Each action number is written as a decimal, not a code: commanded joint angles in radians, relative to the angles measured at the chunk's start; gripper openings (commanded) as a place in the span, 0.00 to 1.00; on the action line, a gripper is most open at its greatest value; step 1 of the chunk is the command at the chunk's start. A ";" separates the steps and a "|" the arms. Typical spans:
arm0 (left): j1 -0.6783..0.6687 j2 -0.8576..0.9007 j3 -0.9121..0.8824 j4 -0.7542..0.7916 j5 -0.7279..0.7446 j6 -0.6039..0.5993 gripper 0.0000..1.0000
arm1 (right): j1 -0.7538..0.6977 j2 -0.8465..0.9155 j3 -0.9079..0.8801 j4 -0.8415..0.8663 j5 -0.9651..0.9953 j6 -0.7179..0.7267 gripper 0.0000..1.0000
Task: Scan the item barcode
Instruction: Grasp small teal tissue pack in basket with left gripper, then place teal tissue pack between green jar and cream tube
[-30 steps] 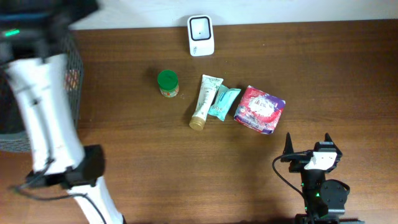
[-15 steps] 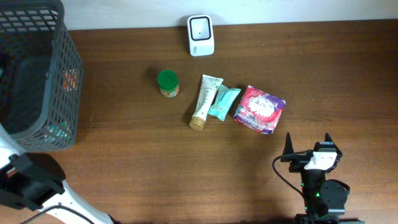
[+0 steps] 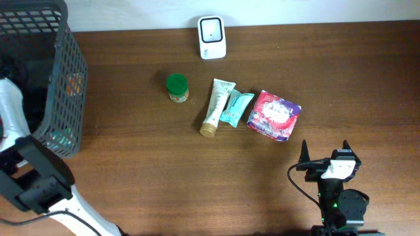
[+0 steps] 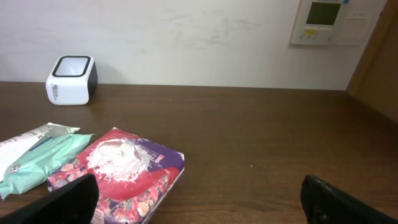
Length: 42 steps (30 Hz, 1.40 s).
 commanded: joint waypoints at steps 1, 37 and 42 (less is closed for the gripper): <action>0.002 0.084 -0.026 -0.023 -0.014 -0.043 0.87 | -0.005 -0.005 -0.008 -0.003 0.009 0.008 0.99; -0.652 -0.100 0.903 -0.451 0.314 0.337 0.00 | -0.005 -0.005 -0.008 -0.003 0.009 0.008 0.99; -0.930 -0.086 0.379 -0.282 0.073 0.332 0.03 | -0.005 -0.005 -0.008 -0.003 0.009 0.008 0.99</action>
